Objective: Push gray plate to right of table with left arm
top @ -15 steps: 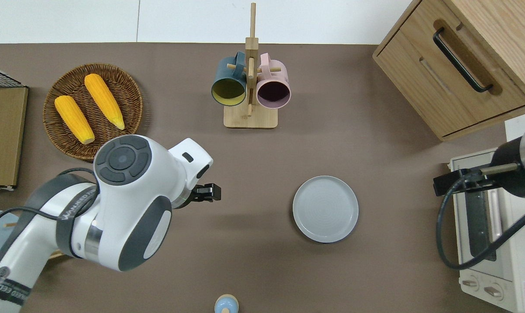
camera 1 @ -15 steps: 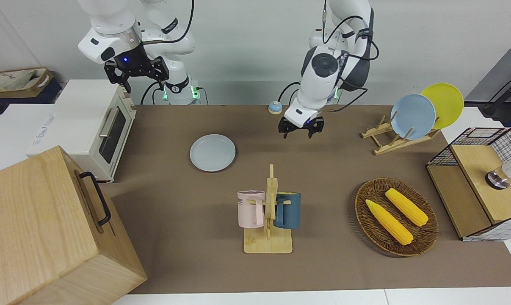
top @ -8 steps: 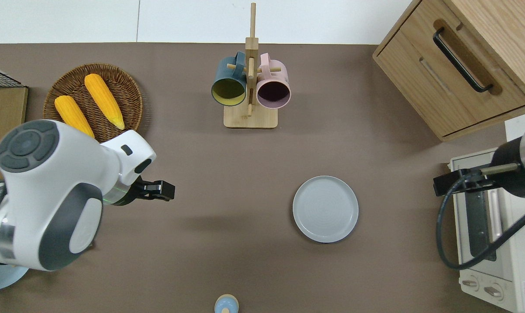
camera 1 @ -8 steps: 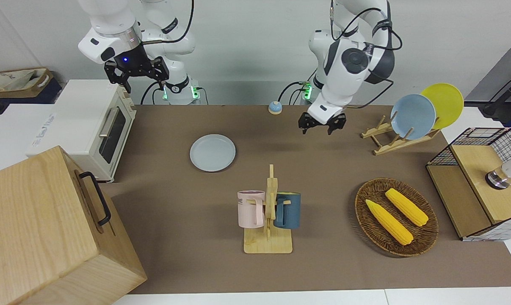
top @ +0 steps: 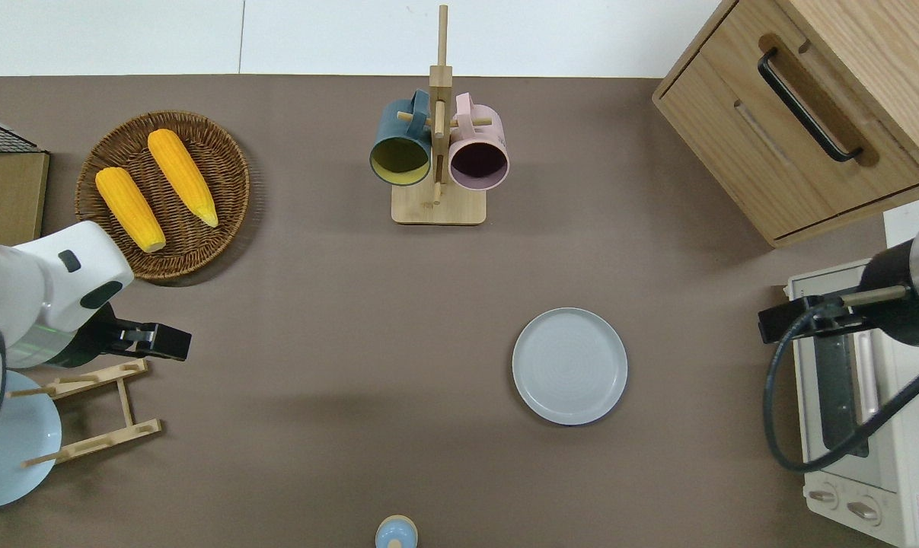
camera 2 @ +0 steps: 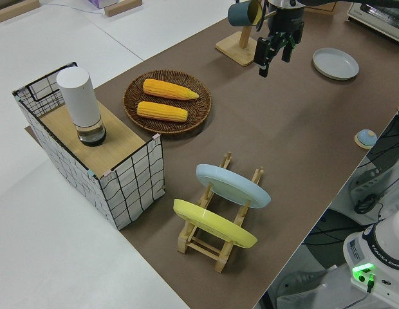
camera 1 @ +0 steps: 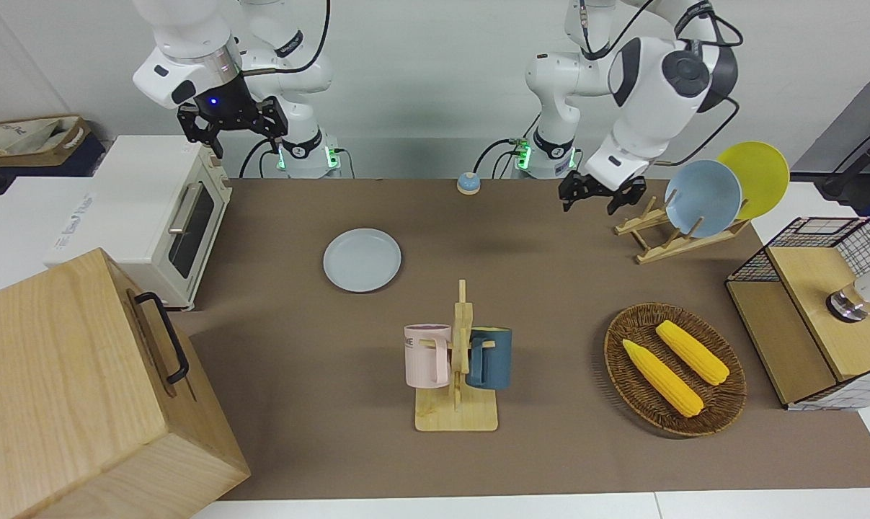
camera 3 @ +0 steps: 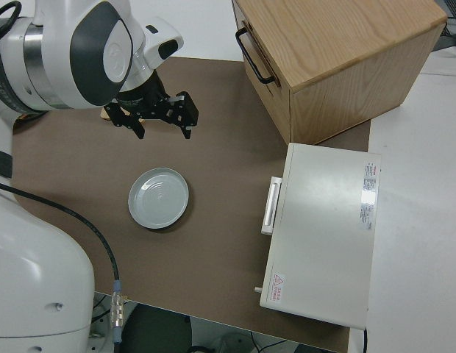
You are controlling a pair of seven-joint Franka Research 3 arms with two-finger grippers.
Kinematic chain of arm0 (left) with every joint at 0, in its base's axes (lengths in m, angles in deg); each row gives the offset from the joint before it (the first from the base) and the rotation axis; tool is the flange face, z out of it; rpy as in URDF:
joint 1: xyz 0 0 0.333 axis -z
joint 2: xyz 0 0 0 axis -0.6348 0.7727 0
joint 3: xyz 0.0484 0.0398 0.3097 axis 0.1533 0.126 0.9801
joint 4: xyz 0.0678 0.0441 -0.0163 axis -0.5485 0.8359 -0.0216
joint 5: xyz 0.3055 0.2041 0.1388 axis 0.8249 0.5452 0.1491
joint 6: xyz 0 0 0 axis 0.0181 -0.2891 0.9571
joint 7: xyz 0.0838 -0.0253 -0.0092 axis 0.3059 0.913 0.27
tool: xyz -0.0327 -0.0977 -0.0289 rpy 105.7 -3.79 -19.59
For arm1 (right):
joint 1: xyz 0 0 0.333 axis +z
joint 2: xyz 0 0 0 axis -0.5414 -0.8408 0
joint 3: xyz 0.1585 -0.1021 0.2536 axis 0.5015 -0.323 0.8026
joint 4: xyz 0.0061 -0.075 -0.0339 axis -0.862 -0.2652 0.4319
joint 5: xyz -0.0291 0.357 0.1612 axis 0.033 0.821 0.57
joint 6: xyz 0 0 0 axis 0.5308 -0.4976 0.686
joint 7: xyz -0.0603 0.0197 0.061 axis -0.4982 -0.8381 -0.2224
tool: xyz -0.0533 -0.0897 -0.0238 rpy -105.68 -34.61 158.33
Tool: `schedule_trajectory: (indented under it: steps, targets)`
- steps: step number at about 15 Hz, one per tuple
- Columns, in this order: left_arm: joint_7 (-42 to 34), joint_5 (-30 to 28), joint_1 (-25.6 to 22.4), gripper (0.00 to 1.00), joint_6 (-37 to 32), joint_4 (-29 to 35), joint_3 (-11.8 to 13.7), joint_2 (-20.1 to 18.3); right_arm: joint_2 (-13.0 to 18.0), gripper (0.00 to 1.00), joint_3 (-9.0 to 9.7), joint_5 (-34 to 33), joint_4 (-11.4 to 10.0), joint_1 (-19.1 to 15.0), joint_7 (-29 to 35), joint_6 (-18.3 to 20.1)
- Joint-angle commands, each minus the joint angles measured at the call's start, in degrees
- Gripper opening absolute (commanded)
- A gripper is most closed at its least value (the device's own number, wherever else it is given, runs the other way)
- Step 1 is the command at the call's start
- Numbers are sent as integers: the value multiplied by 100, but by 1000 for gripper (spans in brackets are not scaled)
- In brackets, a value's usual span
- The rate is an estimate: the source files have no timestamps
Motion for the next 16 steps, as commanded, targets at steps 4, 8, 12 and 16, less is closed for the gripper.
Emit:
schedule_trajectory:
  steps: [4,8,12,16]
  targets:
    - [-626,342,-43,991,-591,-557,388,-135,14,983,92,25,53,-115,75,89]
    - [-661,396,-52,991,-689,-821,512,-127,14,983,92,25,53,-115,66,89]
    - [-600,317,-52,991,-654,-918,556,-83,14,983,92,25,53,-115,75,89]
    - [-372,-25,-70,991,-592,-927,565,-56,14,983,92,25,53,-115,66,89]
